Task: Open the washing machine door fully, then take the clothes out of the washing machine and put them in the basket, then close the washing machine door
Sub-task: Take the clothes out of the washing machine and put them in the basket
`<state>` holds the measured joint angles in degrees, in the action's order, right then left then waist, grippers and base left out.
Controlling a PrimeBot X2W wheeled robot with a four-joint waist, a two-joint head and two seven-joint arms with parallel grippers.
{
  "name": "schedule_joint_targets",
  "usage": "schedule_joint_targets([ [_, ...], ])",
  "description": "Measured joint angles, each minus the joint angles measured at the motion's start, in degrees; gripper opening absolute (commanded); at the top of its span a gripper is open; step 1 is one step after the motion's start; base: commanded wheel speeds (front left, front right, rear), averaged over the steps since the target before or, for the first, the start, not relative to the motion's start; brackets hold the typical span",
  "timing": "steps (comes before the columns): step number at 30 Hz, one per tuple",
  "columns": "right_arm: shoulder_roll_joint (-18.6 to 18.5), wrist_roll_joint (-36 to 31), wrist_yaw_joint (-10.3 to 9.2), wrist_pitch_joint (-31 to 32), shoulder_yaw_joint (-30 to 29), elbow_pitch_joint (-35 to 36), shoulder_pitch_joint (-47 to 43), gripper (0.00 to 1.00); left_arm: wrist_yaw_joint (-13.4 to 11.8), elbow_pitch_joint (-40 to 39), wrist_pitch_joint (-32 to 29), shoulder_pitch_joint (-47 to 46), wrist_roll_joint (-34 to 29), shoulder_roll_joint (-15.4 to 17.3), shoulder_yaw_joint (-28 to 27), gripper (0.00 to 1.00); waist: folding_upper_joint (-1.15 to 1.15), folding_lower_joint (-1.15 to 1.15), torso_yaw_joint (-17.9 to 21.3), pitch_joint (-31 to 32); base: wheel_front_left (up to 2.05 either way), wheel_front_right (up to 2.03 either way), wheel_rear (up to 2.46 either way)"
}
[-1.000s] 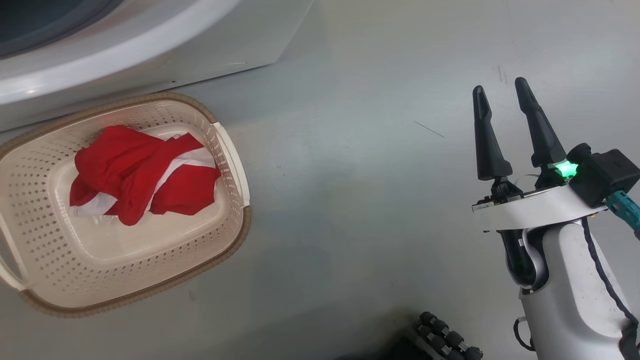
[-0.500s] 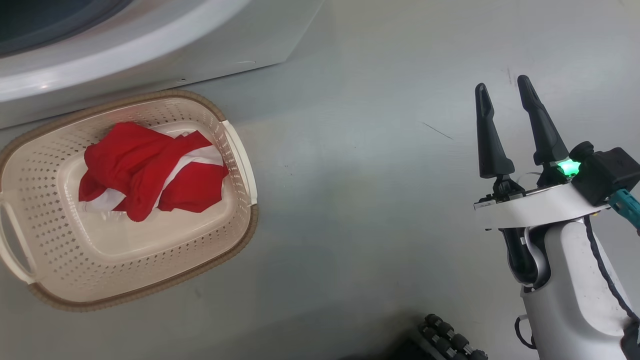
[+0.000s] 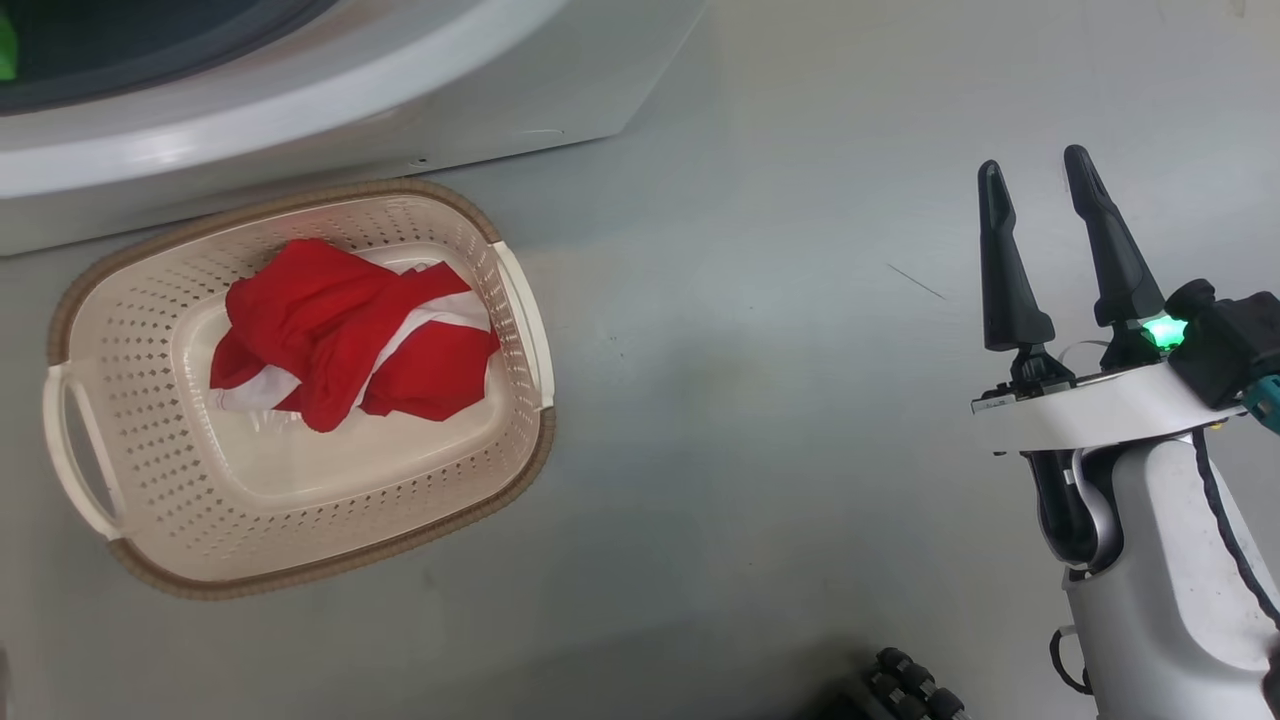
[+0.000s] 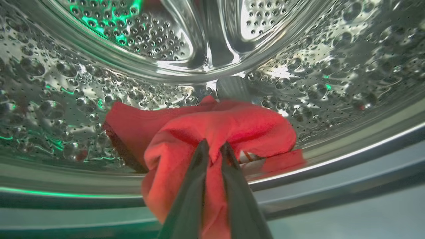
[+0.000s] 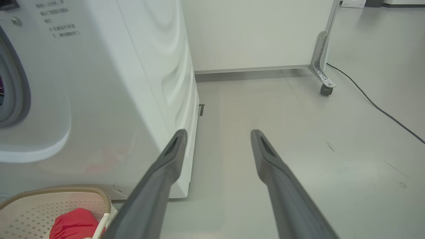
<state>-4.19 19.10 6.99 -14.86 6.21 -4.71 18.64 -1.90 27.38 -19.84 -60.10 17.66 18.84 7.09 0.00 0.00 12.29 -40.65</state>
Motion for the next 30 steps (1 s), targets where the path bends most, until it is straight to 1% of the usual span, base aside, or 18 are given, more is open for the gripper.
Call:
schedule_joint_targets([
  [5, -0.3, -0.2, 0.00, 0.0, 0.2, 0.0, 0.0, 1.00, -0.2, -2.7, 6.9, 3.5, 0.0, -0.8, -0.9, 0.00, 0.00, 0.00, -1.0, 1.1, 0.00, 0.00, 0.00],
  [16, -1.7, -1.6, 0.00, 0.0, -0.4, -0.5, -1.6, 1.00, -1.3, -7.9, 20.3, 14.6, 0.0, -4.9, -1.1, 0.00, 0.00, 0.00, -3.2, 5.1, 0.00, 0.00, 0.00],
  [20, -1.7, -1.6, 0.00, 0.0, -0.5, -0.8, -2.9, 1.00, -1.9, -9.4, 24.0, 18.5, 0.0, -6.4, -1.4, 0.00, 0.00, 0.00, -4.2, 7.0, 0.00, 0.00, 0.00],
  [30, -1.8, -1.9, 0.00, 0.0, -0.7, -1.4, -5.9, 1.00, -2.4, -13.0, 32.2, 26.2, 1.0, -10.4, -1.4, 0.00, 0.00, 0.00, -7.1, 12.1, 0.00, 0.00, 0.00],
])
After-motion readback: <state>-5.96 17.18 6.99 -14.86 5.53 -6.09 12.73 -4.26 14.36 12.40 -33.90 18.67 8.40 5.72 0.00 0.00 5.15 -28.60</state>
